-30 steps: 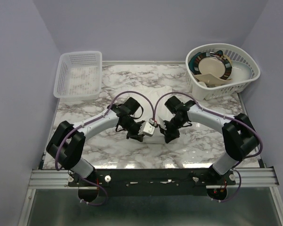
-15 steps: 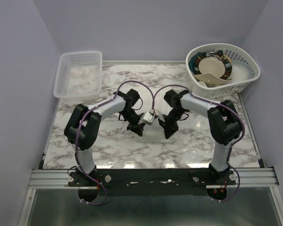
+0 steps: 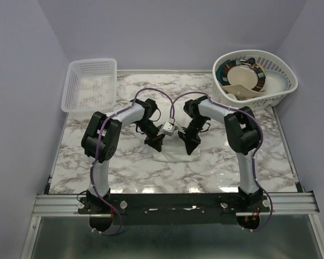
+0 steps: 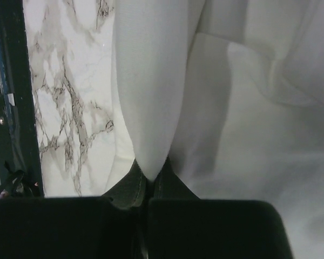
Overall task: Roll the t-shirts
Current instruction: Roll the T-shirt to the center of the board.
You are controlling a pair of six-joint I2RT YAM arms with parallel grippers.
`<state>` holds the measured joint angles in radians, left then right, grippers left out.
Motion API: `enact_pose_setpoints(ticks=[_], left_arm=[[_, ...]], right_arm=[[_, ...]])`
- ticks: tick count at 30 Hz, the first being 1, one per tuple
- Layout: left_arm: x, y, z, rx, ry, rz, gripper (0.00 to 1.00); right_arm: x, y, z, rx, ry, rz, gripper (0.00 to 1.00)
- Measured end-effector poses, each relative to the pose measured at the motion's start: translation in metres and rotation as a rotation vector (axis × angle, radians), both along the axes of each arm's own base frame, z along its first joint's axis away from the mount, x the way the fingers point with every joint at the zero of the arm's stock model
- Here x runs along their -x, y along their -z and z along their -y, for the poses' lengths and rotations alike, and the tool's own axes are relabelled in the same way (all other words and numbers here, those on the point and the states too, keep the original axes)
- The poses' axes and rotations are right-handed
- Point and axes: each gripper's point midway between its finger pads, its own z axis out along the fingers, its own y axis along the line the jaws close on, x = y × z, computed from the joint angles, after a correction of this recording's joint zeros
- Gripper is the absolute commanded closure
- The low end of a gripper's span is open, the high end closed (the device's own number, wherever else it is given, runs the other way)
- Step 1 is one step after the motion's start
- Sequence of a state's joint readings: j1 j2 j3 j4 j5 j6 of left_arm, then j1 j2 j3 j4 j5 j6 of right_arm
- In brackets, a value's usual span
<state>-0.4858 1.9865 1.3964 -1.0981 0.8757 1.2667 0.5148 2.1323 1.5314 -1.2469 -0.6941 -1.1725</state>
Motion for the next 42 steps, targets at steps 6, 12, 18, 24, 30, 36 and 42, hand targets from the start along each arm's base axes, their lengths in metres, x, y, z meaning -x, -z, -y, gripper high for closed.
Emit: enact_pose_setpoints(ticks=[6,12,18,24,30,36,42], left_arm=[[-0.010,0.003,-0.005,-0.021,-0.048,-0.008,0.53],[-0.020,-0.003,-0.038,-0.070,-0.193,0.029,0.43],[-0.015,-0.036,-0.055,-0.047,-0.304,0.239,0.24],[0.011,-0.042,-0.031,0.065,-0.257,0.604,0.18],[0.040,-0.010,-0.016,0.137,-0.206,0.810,0.18],[0.039,0.000,0.002,0.155,-0.214,0.947,0.24],[0.032,0.015,0.003,0.121,-0.215,1.015,0.36]], right_arm=[[-0.008,0.005,-0.002,0.005,-0.013,-0.017,0.96],[-0.012,0.008,-0.003,0.016,-0.034,-0.045,0.94],[-0.014,0.010,-0.003,0.052,-0.029,-0.095,0.93],[-0.017,0.011,-0.005,0.099,0.011,-0.147,0.91],[-0.023,0.012,-0.009,0.156,0.079,-0.198,0.89],[-0.024,0.012,-0.010,0.194,0.123,-0.230,0.87],[-0.024,0.012,-0.010,0.208,0.140,-0.242,0.87]])
